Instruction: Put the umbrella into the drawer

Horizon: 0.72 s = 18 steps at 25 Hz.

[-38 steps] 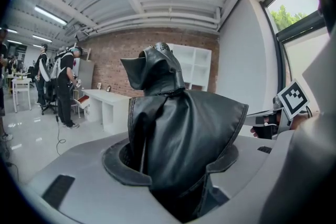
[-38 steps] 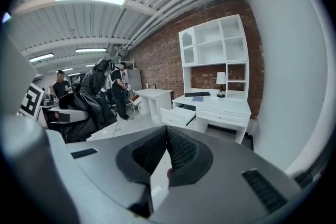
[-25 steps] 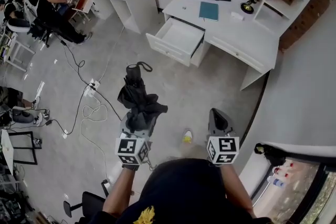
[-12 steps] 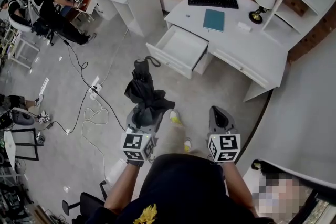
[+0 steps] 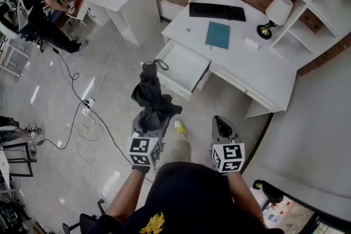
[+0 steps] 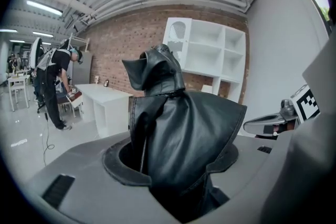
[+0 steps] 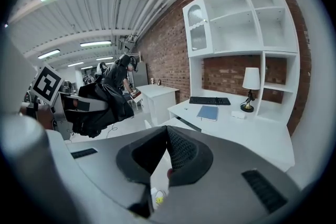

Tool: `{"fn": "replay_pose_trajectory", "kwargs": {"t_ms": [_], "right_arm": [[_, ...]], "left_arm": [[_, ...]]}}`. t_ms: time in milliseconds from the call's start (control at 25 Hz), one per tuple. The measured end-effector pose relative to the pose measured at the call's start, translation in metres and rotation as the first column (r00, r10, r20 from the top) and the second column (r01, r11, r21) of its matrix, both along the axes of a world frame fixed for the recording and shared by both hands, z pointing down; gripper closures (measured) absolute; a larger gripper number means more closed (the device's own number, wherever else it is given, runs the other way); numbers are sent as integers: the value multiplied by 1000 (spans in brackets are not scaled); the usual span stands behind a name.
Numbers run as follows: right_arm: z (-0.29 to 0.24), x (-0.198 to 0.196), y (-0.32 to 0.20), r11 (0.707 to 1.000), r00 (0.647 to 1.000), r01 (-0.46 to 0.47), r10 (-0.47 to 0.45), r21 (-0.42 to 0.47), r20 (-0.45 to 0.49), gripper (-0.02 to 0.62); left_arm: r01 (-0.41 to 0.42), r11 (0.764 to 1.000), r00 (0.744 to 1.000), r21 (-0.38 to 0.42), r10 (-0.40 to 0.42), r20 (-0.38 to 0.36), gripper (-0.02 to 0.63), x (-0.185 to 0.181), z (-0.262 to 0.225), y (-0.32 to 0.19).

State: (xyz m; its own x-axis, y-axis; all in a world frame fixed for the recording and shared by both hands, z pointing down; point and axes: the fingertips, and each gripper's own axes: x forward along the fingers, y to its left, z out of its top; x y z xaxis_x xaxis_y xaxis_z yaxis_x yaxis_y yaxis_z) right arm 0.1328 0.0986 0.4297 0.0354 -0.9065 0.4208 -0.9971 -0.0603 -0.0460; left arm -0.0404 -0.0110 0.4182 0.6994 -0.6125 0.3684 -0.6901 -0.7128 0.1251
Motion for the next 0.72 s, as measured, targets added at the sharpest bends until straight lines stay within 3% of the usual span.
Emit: {"fn": "replay_pose_trajectory", "kwargs": {"t_ms": [200, 360, 520, 720], "right_arm": [[-11, 42, -78, 999, 999, 14, -15, -35, -36, 597], [-31, 69, -144, 999, 997, 5, -2, 32, -81, 597], [-37, 78, -203, 998, 991, 41, -34, 54, -126, 597], [-20, 80, -248, 995, 990, 100, -99, 6, -99, 597]], "left_arm": [[15, 999, 999, -31, -16, -36, 336, 53, 6, -74], [6, 996, 999, -86, -10, -38, 336, 87, 21, -122], [12, 990, 1000, -141, -13, -6, 334, 98, 43, -152], [52, 973, 999, -226, -48, 22, 334, 104, 67, -173]]}}
